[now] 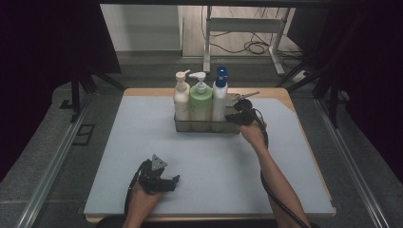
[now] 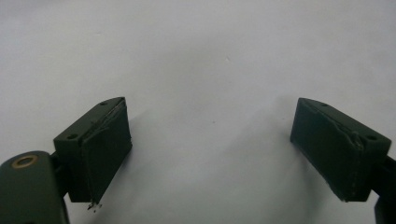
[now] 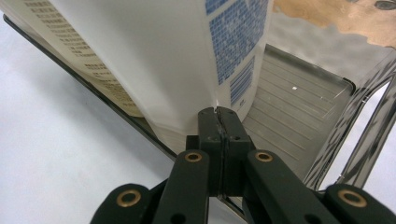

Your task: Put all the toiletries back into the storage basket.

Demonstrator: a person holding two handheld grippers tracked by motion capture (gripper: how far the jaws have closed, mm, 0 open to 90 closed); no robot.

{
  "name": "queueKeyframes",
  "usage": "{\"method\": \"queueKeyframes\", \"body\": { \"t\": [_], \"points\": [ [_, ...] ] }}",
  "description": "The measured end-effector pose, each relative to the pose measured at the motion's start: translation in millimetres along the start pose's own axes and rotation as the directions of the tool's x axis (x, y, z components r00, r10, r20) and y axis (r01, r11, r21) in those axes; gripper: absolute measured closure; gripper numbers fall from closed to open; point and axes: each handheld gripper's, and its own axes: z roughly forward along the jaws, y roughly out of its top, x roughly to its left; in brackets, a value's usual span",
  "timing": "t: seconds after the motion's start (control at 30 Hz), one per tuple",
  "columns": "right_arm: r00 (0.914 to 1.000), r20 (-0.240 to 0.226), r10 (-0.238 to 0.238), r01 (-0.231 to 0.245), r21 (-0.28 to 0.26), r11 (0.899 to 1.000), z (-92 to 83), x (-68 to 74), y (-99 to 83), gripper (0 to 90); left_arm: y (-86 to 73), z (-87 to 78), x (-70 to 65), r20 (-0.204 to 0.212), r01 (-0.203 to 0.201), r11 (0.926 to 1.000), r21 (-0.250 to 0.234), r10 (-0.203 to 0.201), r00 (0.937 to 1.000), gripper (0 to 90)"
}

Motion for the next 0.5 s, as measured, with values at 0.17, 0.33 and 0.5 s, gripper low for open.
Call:
{"method": "queueKeyframes", "body": {
  "t": [0.17,0.33,0.5],
  "points": [
    [1.0,-0.004,-0.001,0.001,-0.007,1.0,-0.2,0.1,-0.5,89.4,0.0,0.0,0.0,0.0,0.0,1.0,0.0,0.0,1.0,11.9],
    [1.0,0.001,0.002,-0.002,-0.013,1.0,-1.2,-1.1,-1.0,84.2,0.0,0.0,-0.1,0.0,0.0,1.0,0.0,0.0,1.0,11.9],
    [1.0,0.009,0.003,-0.003,-0.017,1.0,-3.1,-2.5,-1.1,81.0,-0.1,0.0,-0.1,0.0,0.0,1.0,-0.001,0.0,1.0,11.9]
  ]
}}
